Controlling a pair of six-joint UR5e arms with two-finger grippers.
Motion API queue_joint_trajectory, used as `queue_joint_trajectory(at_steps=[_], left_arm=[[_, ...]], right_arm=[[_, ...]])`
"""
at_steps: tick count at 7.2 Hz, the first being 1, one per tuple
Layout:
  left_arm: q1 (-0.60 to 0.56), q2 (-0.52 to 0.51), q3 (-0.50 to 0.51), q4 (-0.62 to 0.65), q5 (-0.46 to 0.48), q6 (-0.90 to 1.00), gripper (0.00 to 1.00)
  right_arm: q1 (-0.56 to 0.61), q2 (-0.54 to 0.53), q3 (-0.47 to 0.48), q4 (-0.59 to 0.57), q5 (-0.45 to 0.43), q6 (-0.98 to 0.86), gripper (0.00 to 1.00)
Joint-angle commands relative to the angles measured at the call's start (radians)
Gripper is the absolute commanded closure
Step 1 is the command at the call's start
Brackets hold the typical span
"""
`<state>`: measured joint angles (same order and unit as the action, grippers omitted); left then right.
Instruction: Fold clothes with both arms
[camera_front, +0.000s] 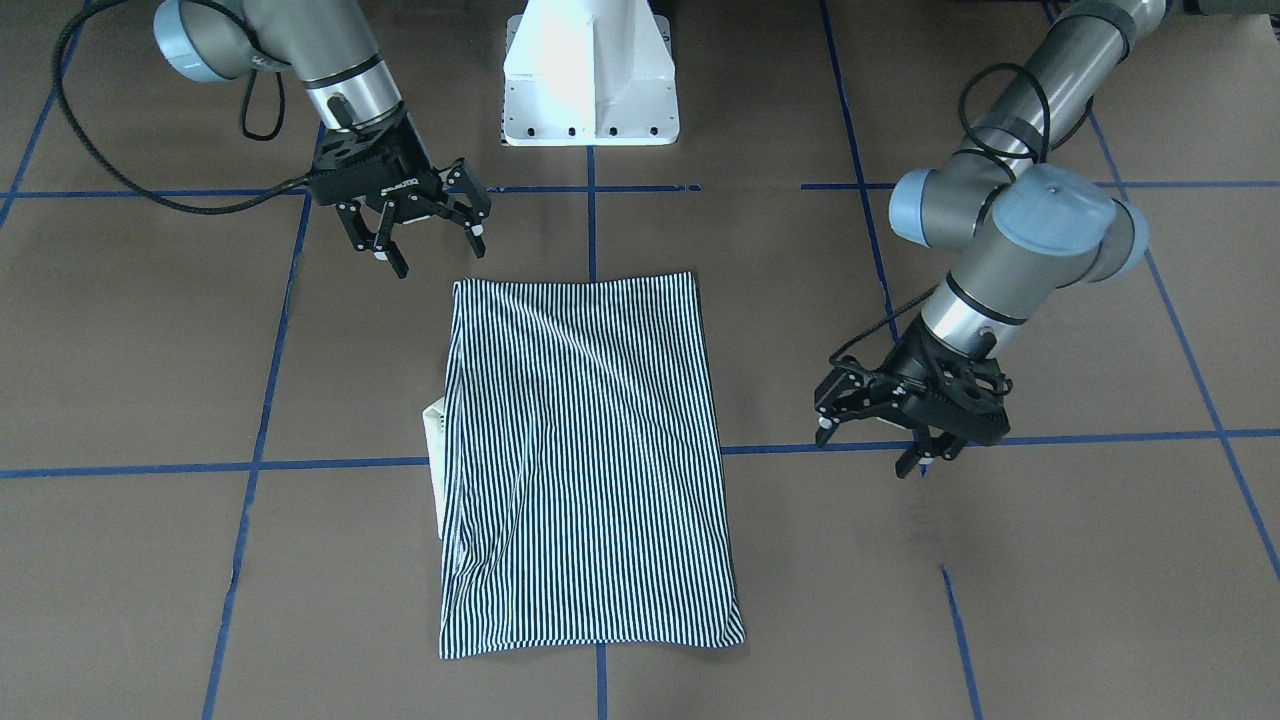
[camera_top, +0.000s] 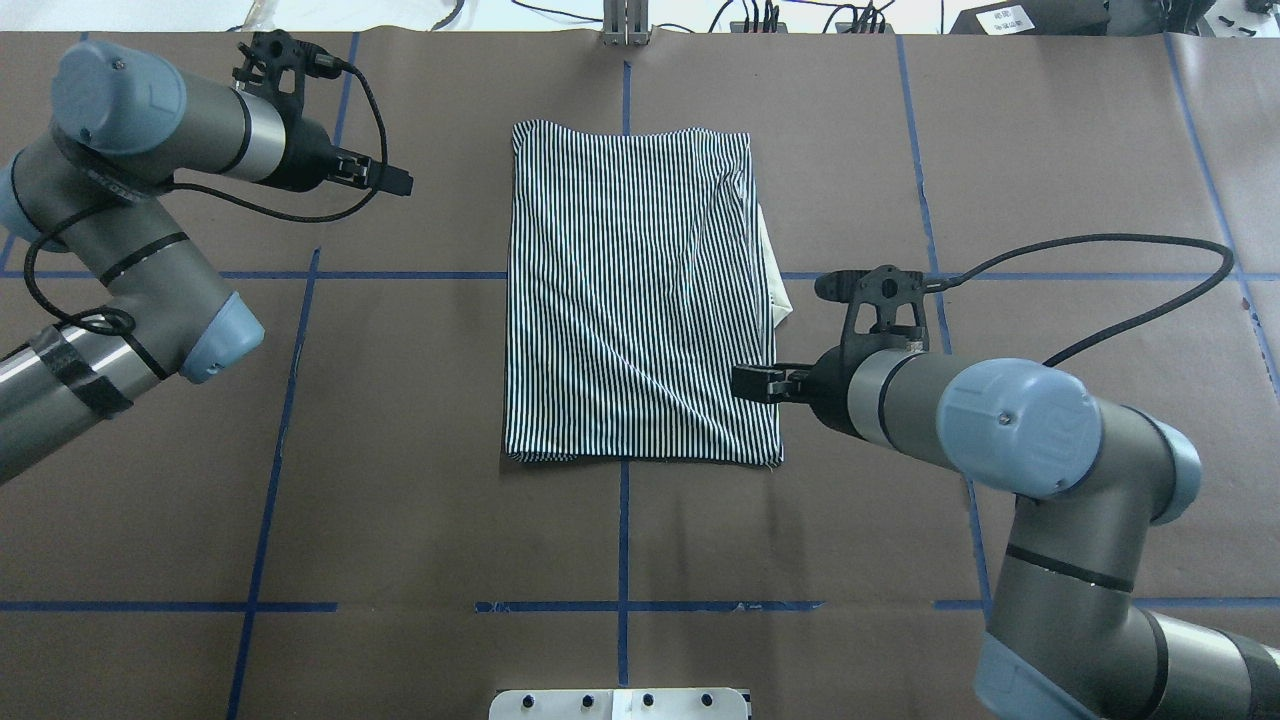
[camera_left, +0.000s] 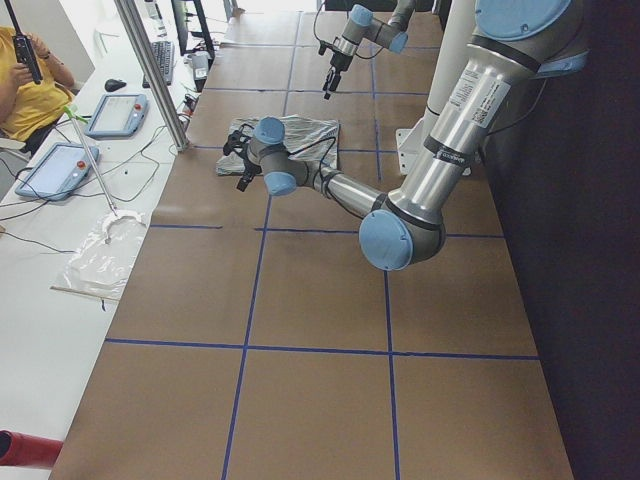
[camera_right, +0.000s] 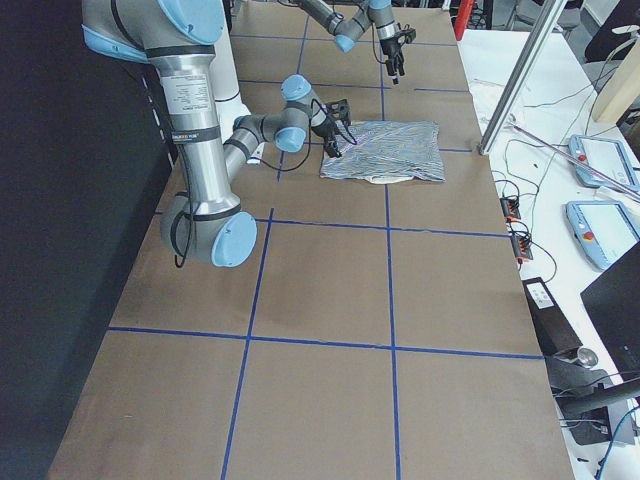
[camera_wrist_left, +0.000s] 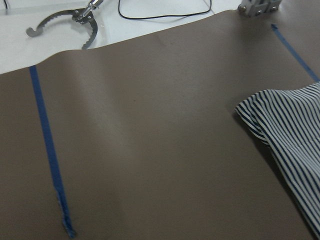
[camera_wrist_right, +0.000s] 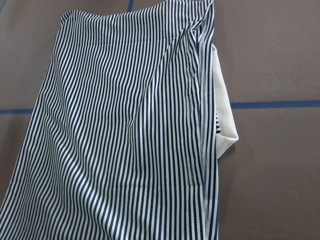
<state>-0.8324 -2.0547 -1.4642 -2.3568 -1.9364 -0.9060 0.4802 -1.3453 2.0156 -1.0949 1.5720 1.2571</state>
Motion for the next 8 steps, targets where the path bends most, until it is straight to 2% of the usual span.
queue_joint_trajectory(at_steps=[1, 2, 3, 5, 8], left_arm=[[0.181, 0.042, -0.138, 0.001, 0.129, -0.364, 0.12], [0.255, 0.069, -0.184, 0.001, 0.201, -0.527, 0.33], [0.325, 0.094, -0.203, 0.002, 0.291, -0.627, 0.45], [0.4, 0.1, -0.199, 0.008, 0.364, -0.747, 0.47], [0.433, 0.102, -0.2, 0.039, 0.372, -0.791, 0.45]], right_arm=[[0.084, -0.057, -0.008, 0.122, 0.082, 0.06, 0.0], [0.096, -0.057, -0.006, 0.122, 0.082, 0.091, 0.0], [0.097, -0.057, -0.011, 0.122, 0.082, 0.093, 0.0], [0.097, -0.057, -0.015, 0.122, 0.079, 0.105, 0.0], [0.097, -0.057, -0.021, 0.122, 0.075, 0.111, 0.0]])
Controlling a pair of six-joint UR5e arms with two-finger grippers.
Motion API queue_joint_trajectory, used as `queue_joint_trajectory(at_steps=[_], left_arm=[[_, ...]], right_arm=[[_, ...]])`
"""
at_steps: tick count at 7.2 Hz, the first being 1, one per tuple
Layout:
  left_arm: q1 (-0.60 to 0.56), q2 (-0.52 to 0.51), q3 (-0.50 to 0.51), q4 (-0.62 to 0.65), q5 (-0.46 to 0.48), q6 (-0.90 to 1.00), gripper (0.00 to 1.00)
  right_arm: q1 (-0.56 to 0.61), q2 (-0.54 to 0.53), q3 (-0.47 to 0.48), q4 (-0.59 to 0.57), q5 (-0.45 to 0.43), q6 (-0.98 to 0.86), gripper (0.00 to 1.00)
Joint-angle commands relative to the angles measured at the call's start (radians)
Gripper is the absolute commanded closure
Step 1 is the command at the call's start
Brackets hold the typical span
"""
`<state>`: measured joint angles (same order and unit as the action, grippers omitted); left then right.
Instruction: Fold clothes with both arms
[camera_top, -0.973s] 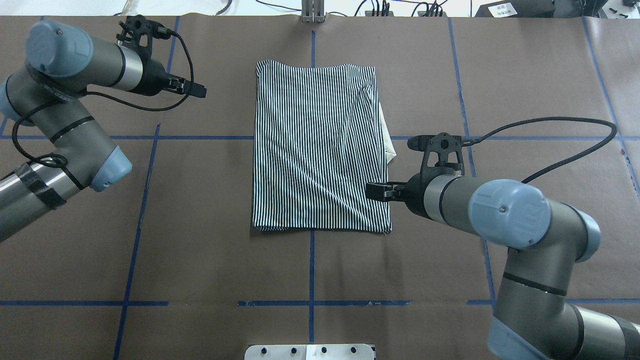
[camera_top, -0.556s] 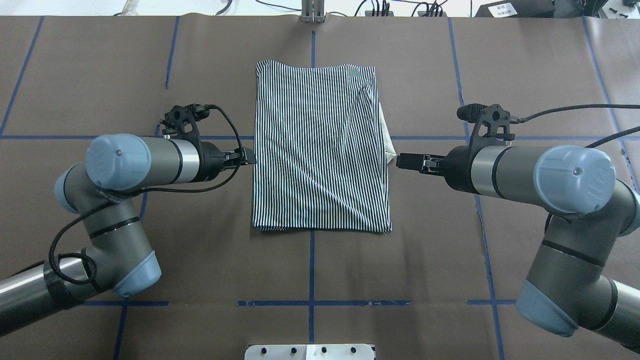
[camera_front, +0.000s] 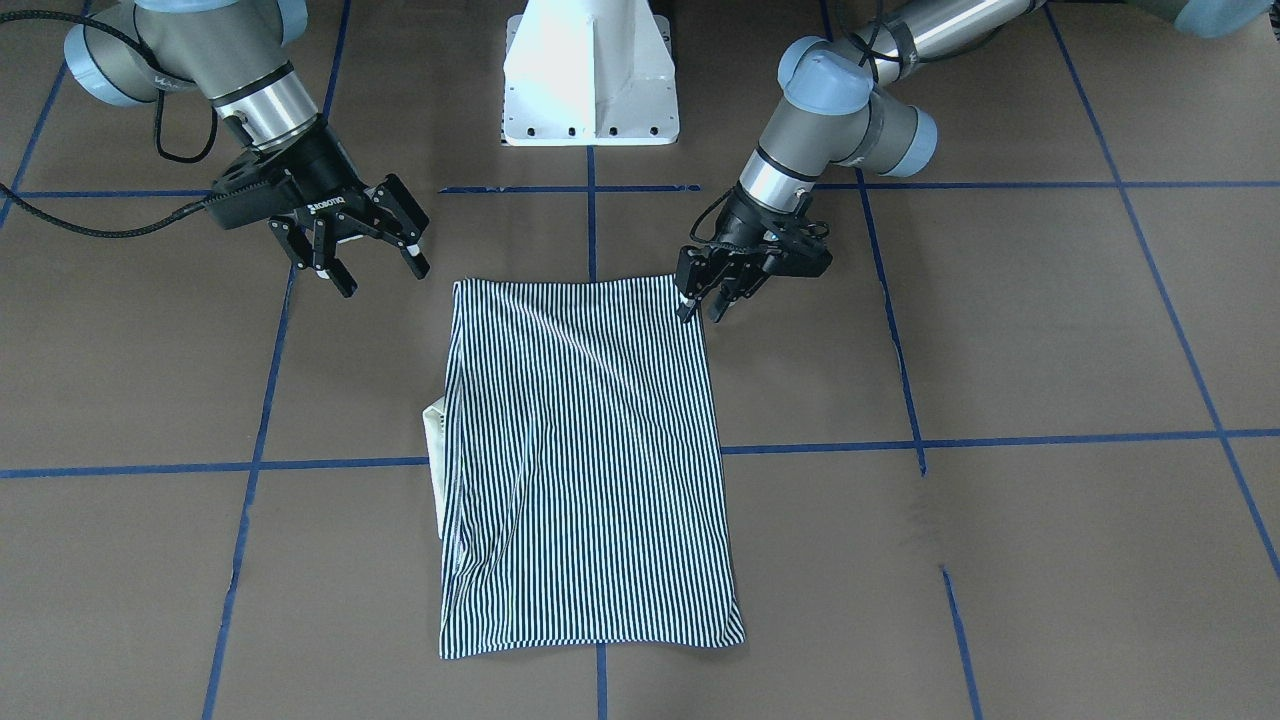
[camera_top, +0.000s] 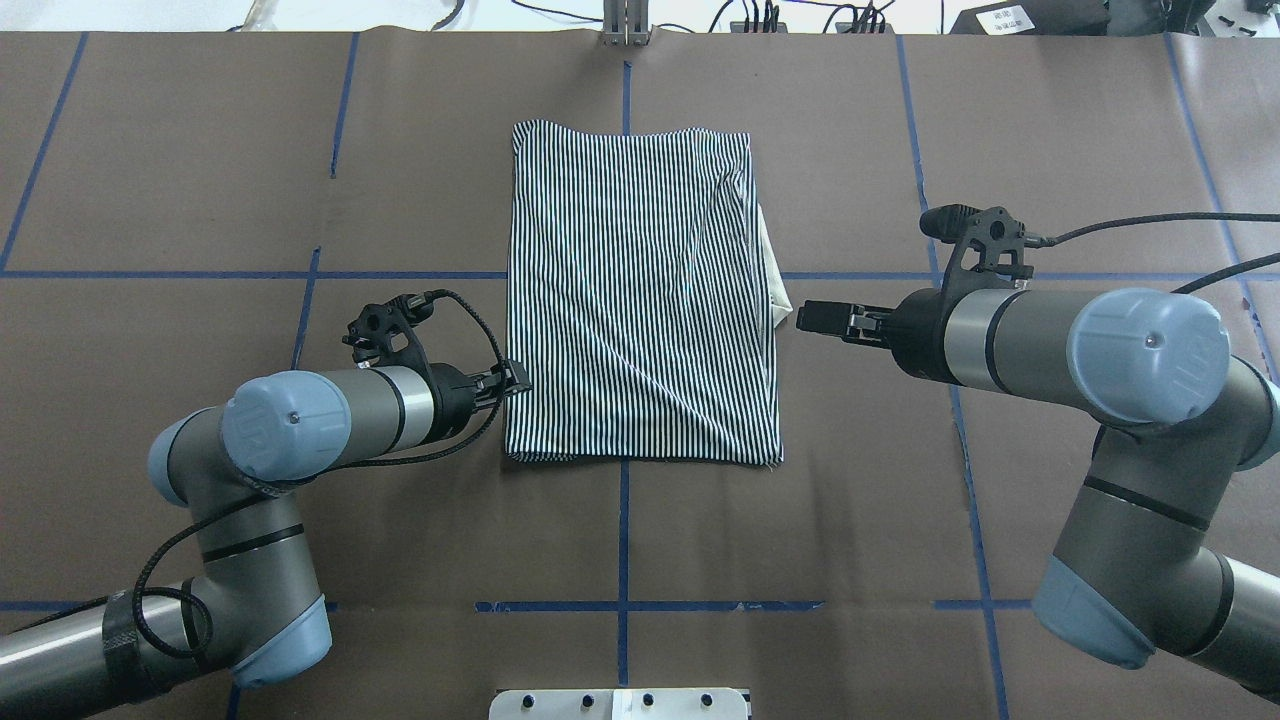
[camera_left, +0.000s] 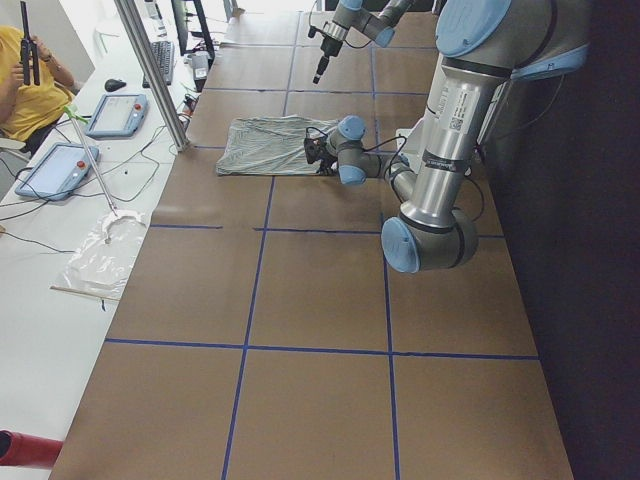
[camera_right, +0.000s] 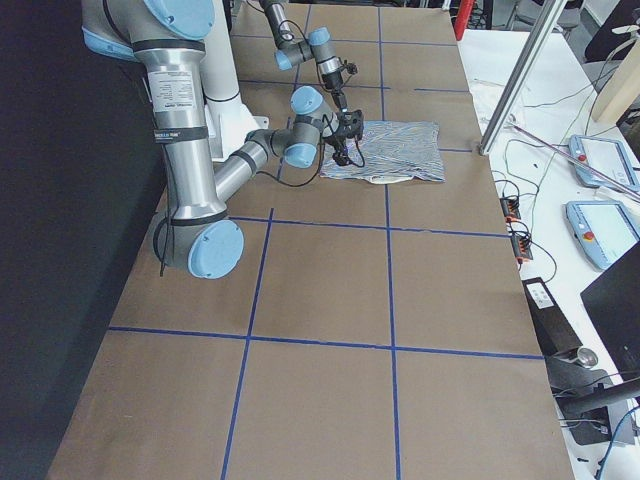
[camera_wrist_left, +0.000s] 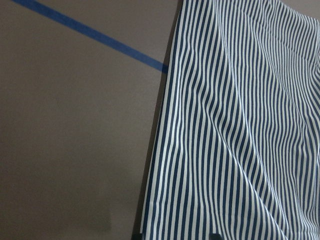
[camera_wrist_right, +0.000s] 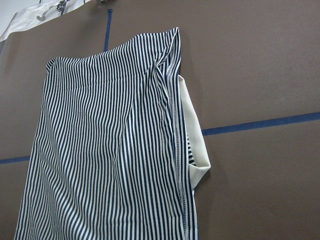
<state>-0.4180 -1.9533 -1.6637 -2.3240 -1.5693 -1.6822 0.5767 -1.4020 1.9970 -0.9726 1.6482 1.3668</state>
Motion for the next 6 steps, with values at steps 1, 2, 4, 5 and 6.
queue_joint_trajectory(at_steps=[1, 2, 4, 5, 6], left_arm=[[0.028, 0.001, -0.002, 0.006, 0.005, -0.014, 0.44], [0.034, 0.001, -0.002, 0.005, 0.005, -0.014, 0.44], [0.05, 0.001, -0.002, 0.006, 0.005, -0.014, 0.44], [0.056, 0.001, -0.004, 0.005, 0.005, -0.014, 0.44], [0.057, -0.002, -0.004, 0.006, 0.005, -0.014, 0.44]], right_arm=[[0.0, 0.0, -0.003, 0.0, -0.002, 0.001, 0.0], [0.0, 0.0, -0.003, 0.0, -0.002, 0.001, 0.0], [0.0, 0.0, -0.006, 0.0, -0.004, 0.001, 0.0], [0.0, -0.002, -0.009, 0.0, -0.004, 0.001, 0.0], [0.0, -0.002, -0.011, 0.0, -0.004, 0.001, 0.0]])
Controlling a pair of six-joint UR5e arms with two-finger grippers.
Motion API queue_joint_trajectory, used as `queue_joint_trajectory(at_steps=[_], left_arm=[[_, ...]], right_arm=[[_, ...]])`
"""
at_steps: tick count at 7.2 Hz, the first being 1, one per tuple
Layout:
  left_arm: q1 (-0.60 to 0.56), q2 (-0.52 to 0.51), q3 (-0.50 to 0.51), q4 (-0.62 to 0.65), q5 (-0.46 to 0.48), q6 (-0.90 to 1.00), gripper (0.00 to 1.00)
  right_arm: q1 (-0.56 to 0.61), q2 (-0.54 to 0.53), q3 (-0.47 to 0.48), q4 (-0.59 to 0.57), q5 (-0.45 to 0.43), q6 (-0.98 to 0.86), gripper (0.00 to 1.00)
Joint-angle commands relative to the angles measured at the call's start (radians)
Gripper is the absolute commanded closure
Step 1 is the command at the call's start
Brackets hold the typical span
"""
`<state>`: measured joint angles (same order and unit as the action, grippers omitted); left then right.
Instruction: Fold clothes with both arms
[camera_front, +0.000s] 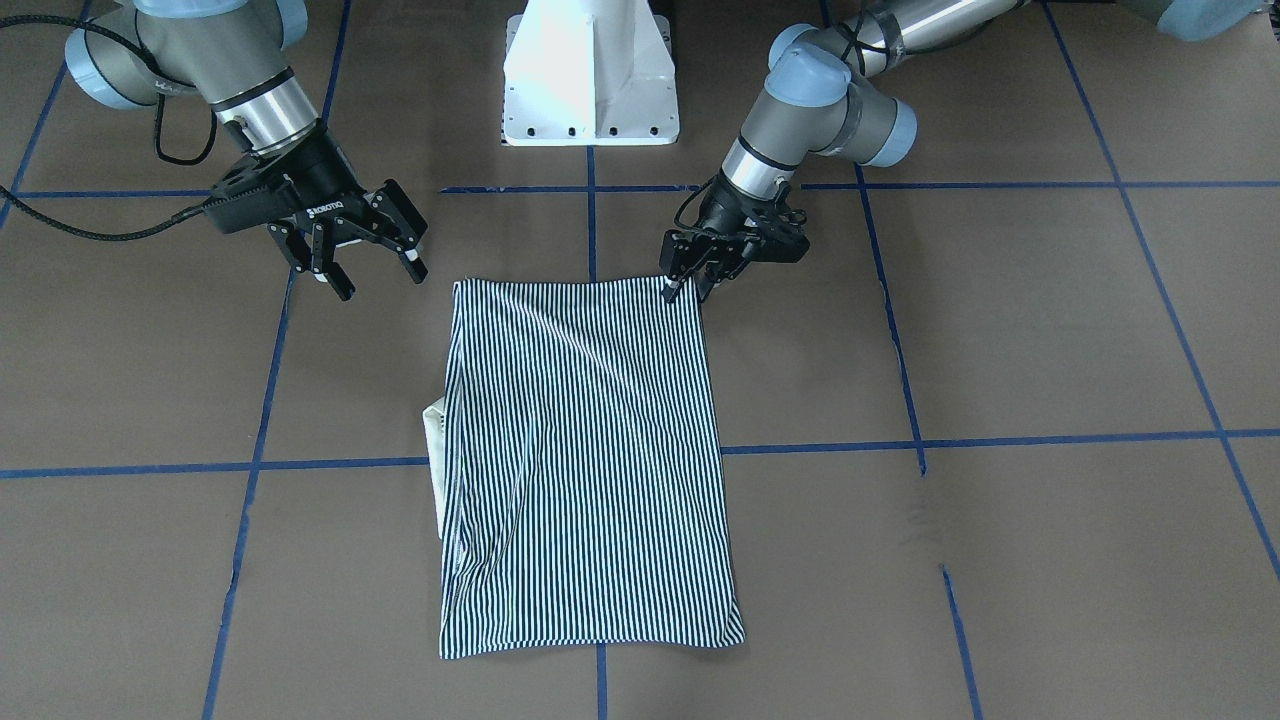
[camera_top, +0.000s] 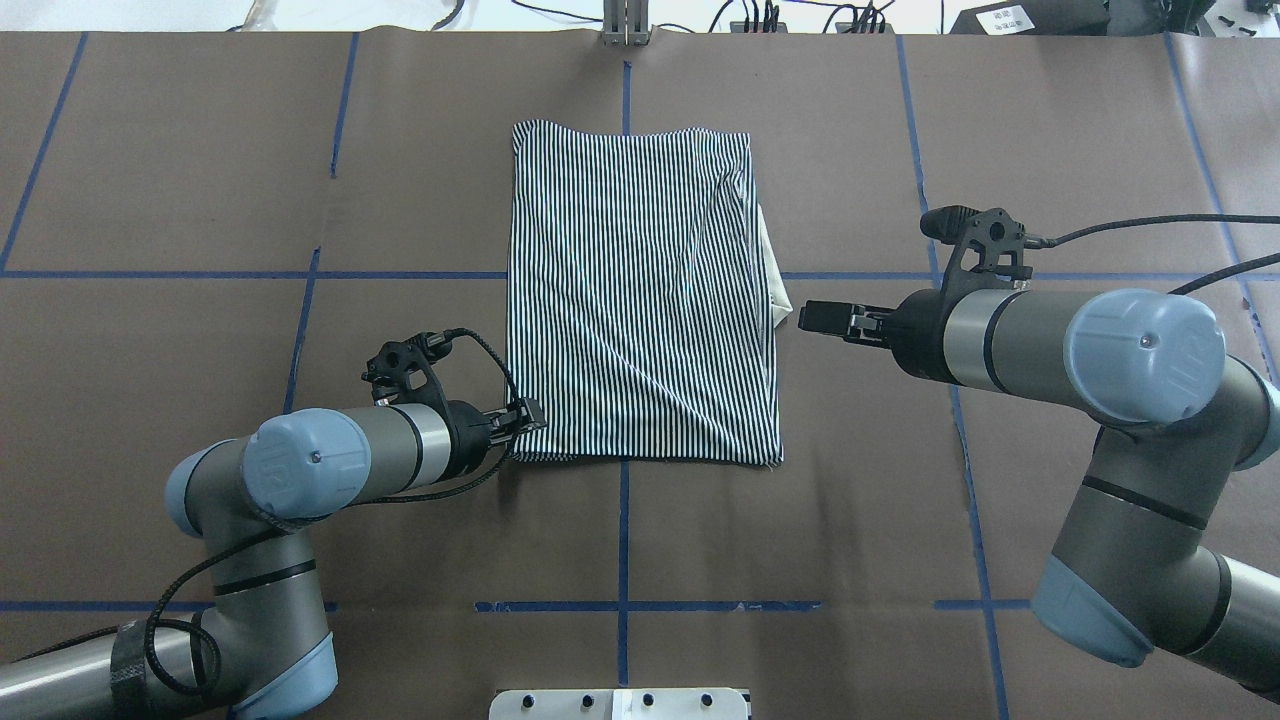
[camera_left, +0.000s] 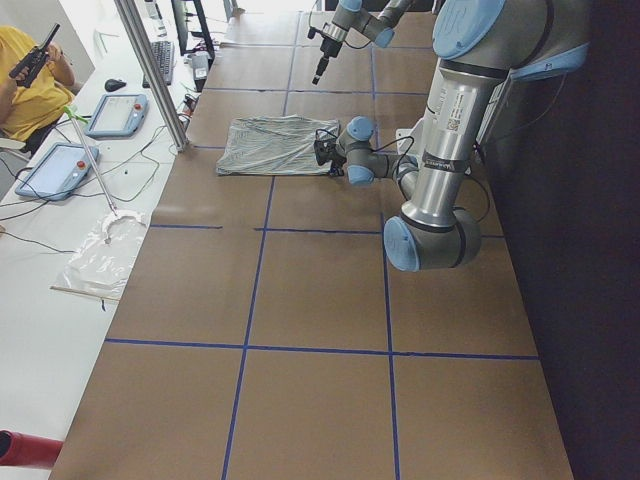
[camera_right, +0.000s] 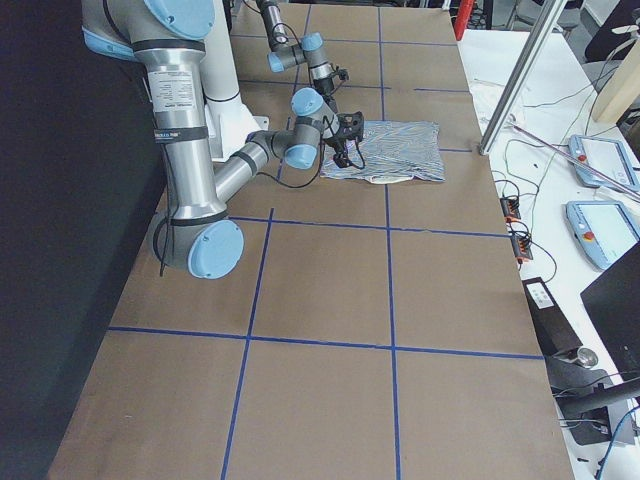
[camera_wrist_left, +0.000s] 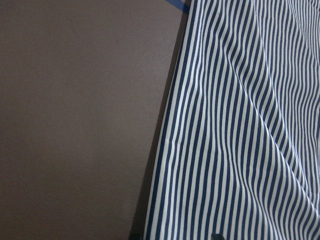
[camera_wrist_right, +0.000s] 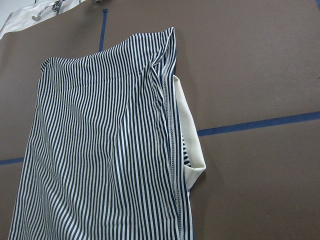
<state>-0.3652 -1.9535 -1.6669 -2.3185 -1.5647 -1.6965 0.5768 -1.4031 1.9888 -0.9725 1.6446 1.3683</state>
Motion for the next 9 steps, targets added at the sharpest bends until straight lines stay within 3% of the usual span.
queue_joint_trajectory(at_steps=[1, 2, 3, 5, 6, 7, 8, 9], left_arm=[[0.005, -0.002, -0.001, -0.001, 0.0, 0.0, 0.51], [0.003, -0.002, -0.001, -0.001, 0.0, -0.002, 0.71], [0.003, -0.002, -0.005, -0.001, -0.002, -0.002, 1.0], [0.005, -0.004, -0.01, -0.001, 0.0, 0.0, 1.0], [0.005, -0.005, -0.01, -0.001, 0.003, -0.002, 1.0], [0.006, -0.005, -0.01, -0.001, 0.023, -0.002, 1.0], [0.008, -0.004, -0.01, -0.001, 0.025, -0.002, 1.0], [0.009, -0.007, -0.01, -0.001, 0.026, -0.002, 1.0]], right_arm=[[0.0, 0.001, -0.002, 0.0, 0.0, 0.0, 0.0], [0.0, 0.001, -0.002, 0.0, 0.0, 0.0, 0.0], [-0.002, -0.001, -0.013, -0.002, -0.011, 0.001, 0.0], [-0.02, 0.015, -0.053, -0.032, -0.049, 0.123, 0.0], [-0.038, 0.089, -0.048, -0.166, -0.049, 0.214, 0.02], [-0.082, 0.219, -0.056, -0.377, -0.051, 0.333, 0.05], [-0.121, 0.283, -0.064, -0.468, -0.054, 0.404, 0.08], [-0.139, 0.292, -0.088, -0.475, -0.061, 0.482, 0.13]])
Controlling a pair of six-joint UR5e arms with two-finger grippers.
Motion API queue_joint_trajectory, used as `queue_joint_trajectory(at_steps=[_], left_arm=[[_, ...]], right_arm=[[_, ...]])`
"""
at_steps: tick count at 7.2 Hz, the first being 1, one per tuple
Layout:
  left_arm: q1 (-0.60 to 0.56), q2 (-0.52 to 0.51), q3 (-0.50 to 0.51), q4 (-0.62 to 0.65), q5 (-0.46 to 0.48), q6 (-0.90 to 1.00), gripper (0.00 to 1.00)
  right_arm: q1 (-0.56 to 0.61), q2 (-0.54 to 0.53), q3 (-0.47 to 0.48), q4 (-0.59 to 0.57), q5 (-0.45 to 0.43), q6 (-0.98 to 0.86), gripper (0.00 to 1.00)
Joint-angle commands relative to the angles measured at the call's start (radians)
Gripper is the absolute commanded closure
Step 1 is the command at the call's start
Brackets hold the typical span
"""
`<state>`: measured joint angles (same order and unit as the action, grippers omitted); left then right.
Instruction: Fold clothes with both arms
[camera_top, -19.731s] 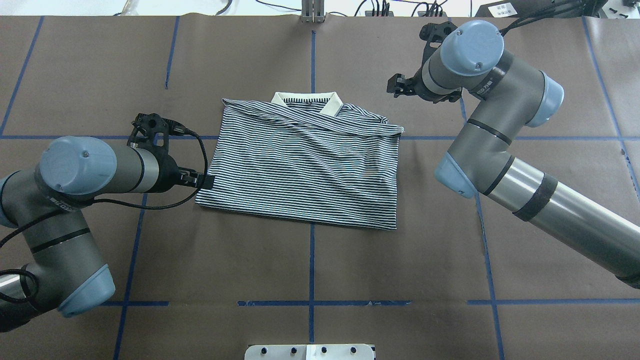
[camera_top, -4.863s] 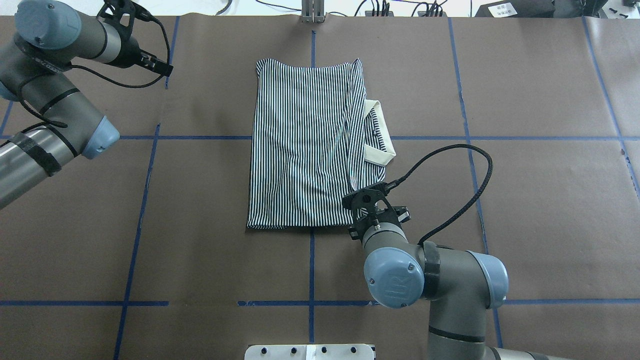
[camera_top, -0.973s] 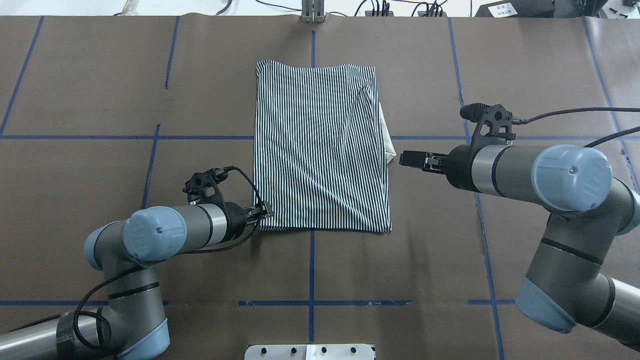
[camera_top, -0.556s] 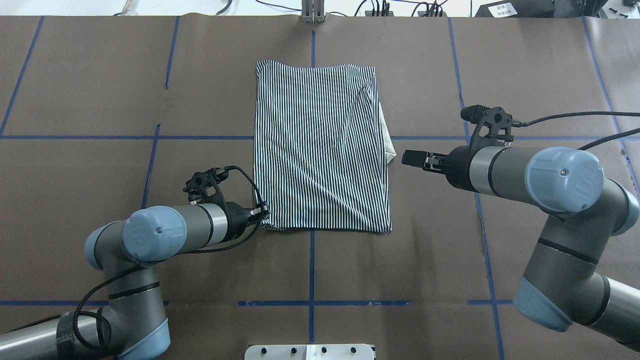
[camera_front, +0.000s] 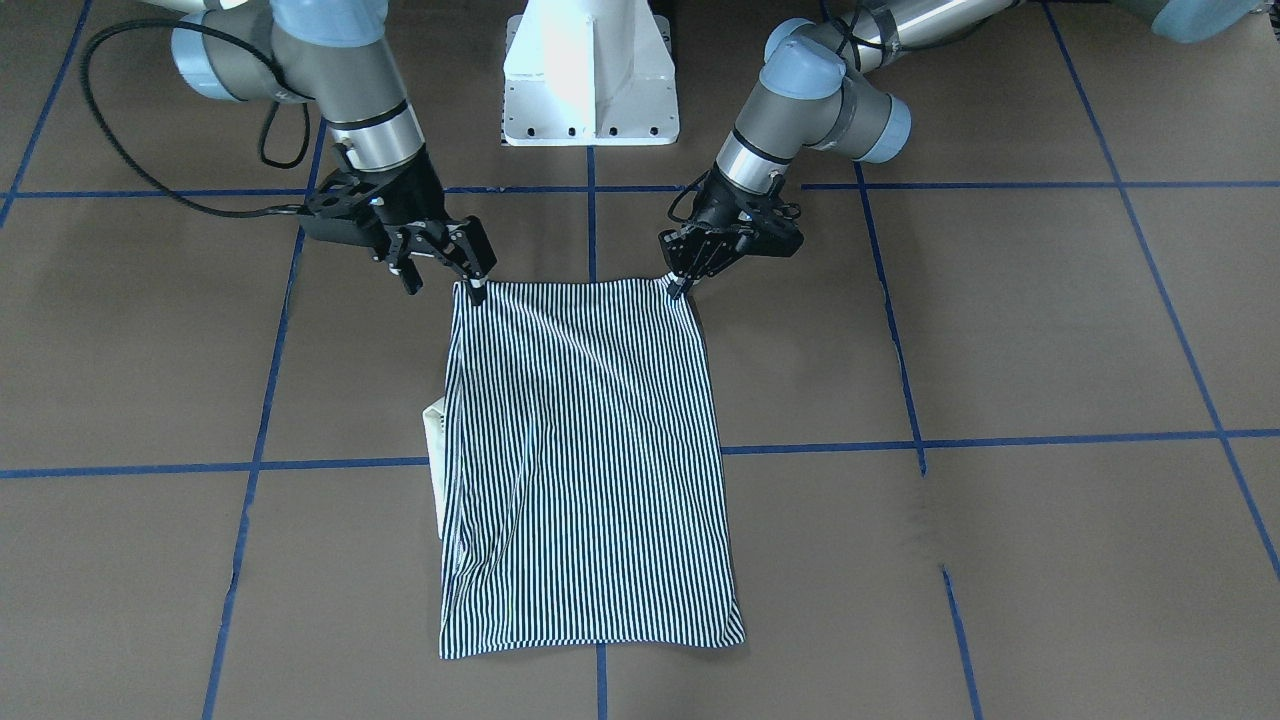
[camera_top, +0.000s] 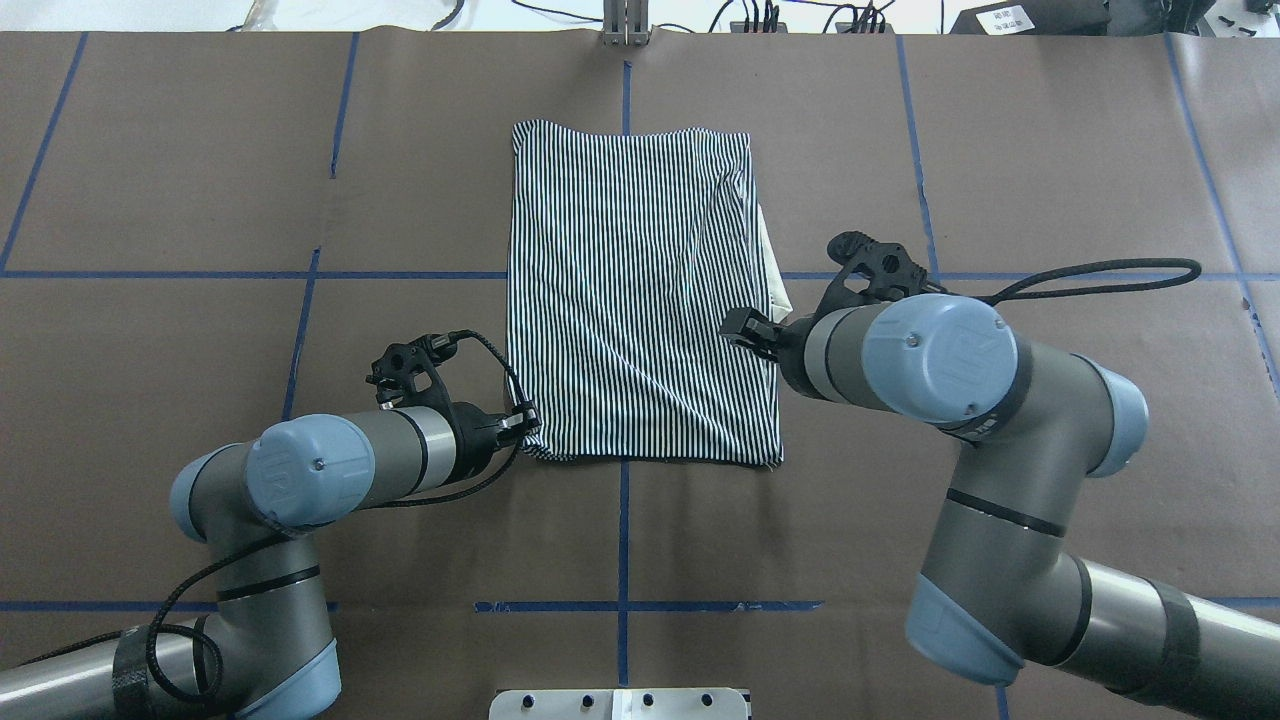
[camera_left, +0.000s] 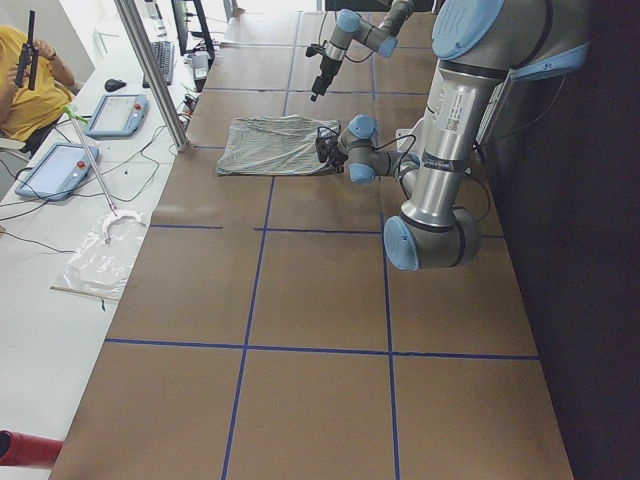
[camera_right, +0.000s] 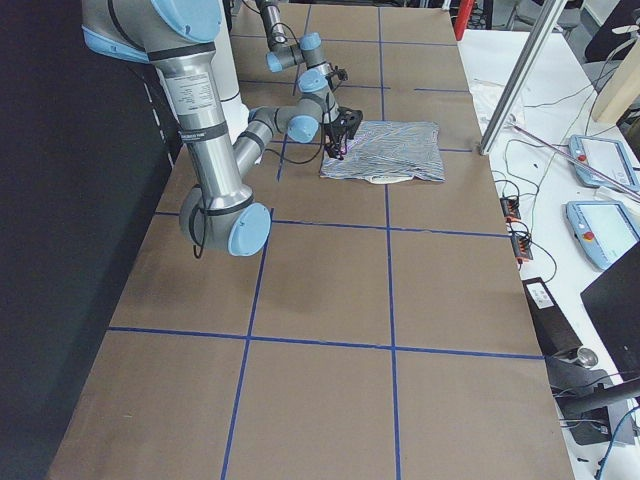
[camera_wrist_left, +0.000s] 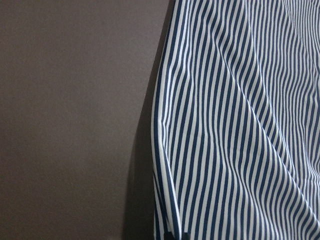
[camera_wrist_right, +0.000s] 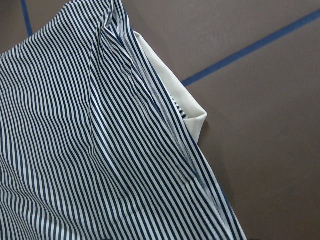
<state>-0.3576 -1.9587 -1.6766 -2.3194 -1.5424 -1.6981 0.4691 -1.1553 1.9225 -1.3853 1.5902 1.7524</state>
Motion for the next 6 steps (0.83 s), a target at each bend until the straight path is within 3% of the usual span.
queue_joint_trajectory(at_steps=[1, 3, 6], left_arm=[[0.002, -0.002, 0.0, 0.0, 0.004, -0.002, 1.0], [0.002, -0.002, -0.002, 0.0, 0.024, -0.002, 1.0], [0.003, -0.003, -0.002, 0.0, 0.024, 0.0, 1.0]], right_arm=[[-0.044, 0.067, -0.08, -0.064, -0.009, 0.169, 0.14], [-0.053, 0.136, -0.138, -0.182, -0.009, 0.18, 0.16], [-0.086, 0.137, -0.193, -0.193, -0.01, 0.18, 0.2]])
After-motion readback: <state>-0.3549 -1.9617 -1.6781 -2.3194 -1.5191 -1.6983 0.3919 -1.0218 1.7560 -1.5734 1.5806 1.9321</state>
